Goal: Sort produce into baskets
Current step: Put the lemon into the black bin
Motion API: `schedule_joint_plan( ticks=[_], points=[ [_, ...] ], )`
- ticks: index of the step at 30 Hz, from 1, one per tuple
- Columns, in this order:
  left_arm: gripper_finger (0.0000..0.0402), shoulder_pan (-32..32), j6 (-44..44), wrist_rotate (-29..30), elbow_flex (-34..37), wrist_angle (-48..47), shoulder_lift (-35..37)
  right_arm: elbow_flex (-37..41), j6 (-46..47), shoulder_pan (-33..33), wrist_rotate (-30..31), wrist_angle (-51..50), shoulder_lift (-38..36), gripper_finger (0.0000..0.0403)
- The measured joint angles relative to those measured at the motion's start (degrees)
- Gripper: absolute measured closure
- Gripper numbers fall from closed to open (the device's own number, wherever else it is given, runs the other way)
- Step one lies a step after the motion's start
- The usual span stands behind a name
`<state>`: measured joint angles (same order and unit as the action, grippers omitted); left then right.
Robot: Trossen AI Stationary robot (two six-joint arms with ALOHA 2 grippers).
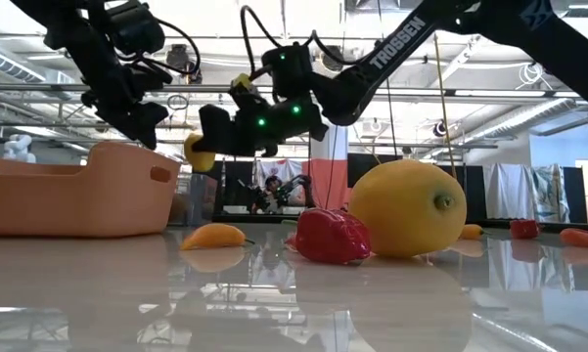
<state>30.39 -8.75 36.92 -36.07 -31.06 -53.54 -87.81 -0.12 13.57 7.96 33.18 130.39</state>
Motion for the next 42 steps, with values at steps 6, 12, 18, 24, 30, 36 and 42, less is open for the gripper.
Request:
schedule_joint_plan(
  ticks=[6, 12, 18, 24, 30, 36, 42],
  points=[
    [0.0109, -0.02, -0.1, -2.33, 0.0, 0.03, 0.0, 0.0, 0.57, 0.39, -5.02, 0.9, 0.0, 0.022],
    [0.0109, -0.04, -1.46, -3.93, 0.0, -0.35, 0.0, 0.0, 0.55, 0.37, -5.24, 0.77, 0.0, 0.0165],
    [0.0109, -0.02, -1.46, -3.95, 0.0, -1.47, 0.0, 0.0, 0.55, 0.37, -5.15, 0.27, 0.0, 0.0127],
    [0.0109, -0.02, -1.44, -5.21, 0.0, -1.47, 0.0, 0.04, 0.36, 0.36, -5.24, -2.92, -1.61, 0.0122],
    [0.0109, -0.9, -1.34, -5.62, 0.0, -1.35, 0.0, 0.02, -0.55, -0.83, -5.28, -17.96, -9.62, 0.0122],
    [0.0109, -4.21, -1.09, -8.1, -0.02, 1.43, 0.0, 0.02, -1.56, -3.78, -6.0, -45.92, -20.82, 0.0122],
    [0.0109, -10.09, -1.08, -18.66, -0.02, 11.13, 0.0, 0.0, 2.08, -8.92, -11.71, -72.55, -29.1, 0.0132]
  ],
)
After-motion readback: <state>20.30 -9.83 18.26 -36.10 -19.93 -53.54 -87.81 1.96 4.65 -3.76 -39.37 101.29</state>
